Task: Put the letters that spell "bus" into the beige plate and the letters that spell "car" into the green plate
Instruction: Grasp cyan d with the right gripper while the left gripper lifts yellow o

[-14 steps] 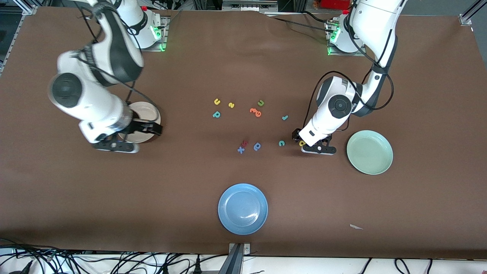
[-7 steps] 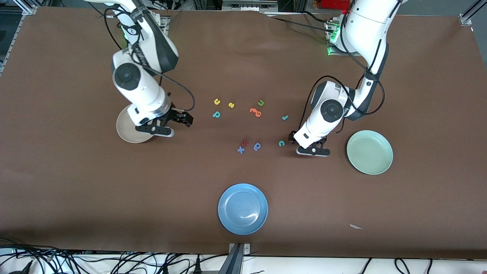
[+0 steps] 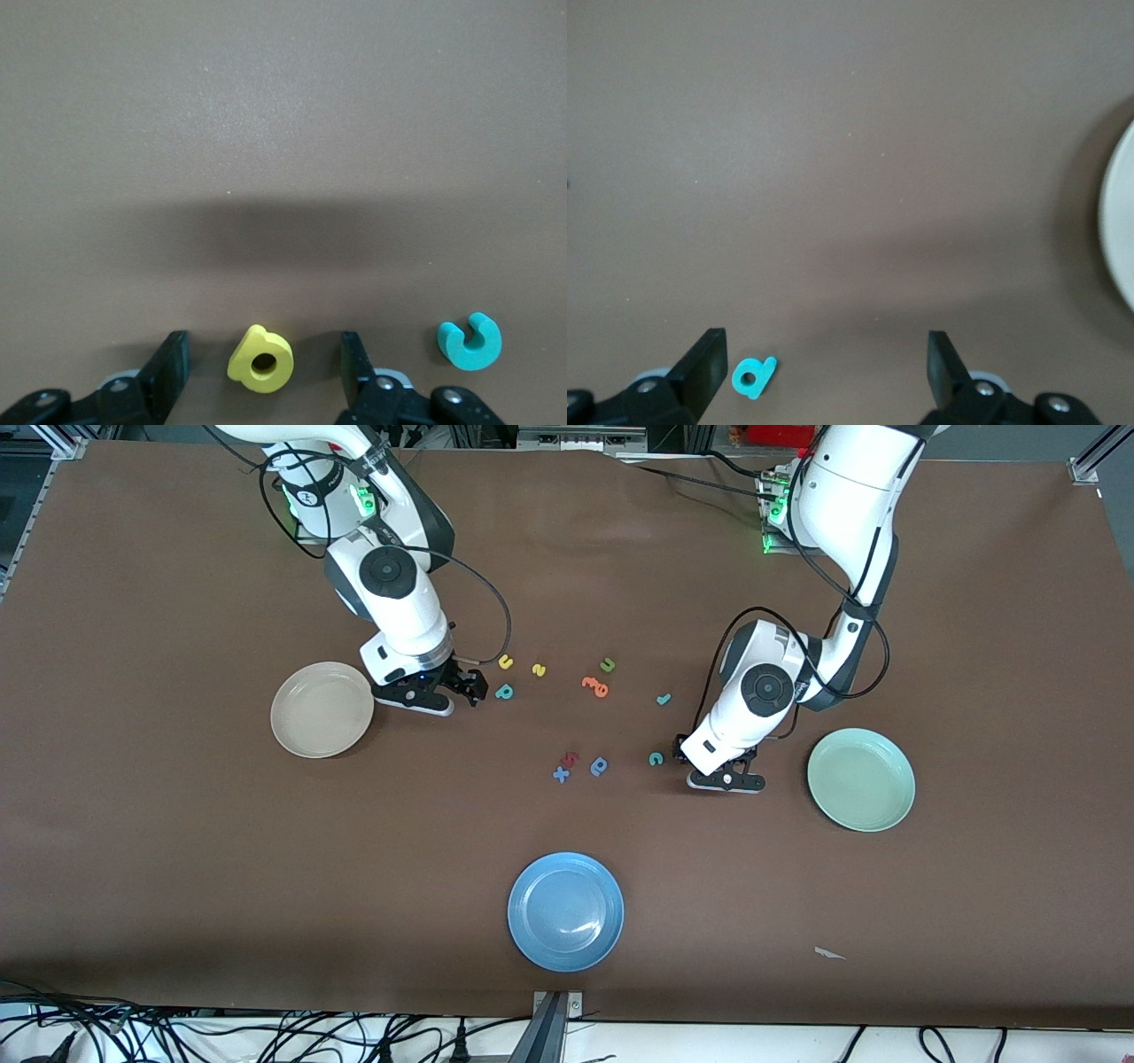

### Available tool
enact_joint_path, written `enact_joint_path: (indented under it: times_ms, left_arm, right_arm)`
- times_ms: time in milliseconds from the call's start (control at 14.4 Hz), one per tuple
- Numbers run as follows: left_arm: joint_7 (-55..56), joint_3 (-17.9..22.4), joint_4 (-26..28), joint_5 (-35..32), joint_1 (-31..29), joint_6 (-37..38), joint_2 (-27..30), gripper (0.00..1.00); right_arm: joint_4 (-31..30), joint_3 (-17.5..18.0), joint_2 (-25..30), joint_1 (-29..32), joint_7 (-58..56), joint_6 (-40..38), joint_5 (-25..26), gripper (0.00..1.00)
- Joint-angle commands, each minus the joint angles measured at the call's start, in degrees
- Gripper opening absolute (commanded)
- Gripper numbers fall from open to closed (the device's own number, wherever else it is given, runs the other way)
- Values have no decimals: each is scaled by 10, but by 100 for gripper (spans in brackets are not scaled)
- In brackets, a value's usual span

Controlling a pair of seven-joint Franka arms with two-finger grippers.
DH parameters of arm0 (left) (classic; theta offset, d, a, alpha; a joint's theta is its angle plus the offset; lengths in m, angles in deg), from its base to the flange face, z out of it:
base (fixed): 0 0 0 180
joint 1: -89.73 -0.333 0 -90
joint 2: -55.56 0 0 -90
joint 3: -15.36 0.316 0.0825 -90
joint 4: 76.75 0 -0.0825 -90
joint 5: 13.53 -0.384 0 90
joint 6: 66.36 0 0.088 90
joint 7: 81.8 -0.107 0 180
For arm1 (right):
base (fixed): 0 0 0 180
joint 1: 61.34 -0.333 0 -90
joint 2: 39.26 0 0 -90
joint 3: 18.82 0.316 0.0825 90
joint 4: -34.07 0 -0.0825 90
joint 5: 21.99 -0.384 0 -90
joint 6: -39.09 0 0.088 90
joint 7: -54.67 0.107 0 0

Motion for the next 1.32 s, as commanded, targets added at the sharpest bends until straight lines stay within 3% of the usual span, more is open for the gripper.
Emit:
enact_joint_path:
  times_ms: [0, 277, 624, 971, 1249]
  left_arm:
    - [12, 6, -11, -2, 13, 19, -4, 69]
    - [18, 6, -11, -2, 14, 20, -4, 49]
    - [19, 6, -13, -2, 13, 20, -6, 29]
    - [15, 10, -16, -19, 8, 28, 1, 21]
    - [-33, 39, -116, -65, -10, 221, 10, 19]
  right_arm:
    - [4, 1, -34, -31, 79, 32, 45, 100]
    - [40, -1, -94, -69, 182, 36, 124, 100]
    - [59, -3, -118, -80, 206, 36, 144, 100]
    - [66, -4, -142, -80, 226, 39, 183, 98]
    - [66, -4, -150, -81, 249, 40, 213, 91]
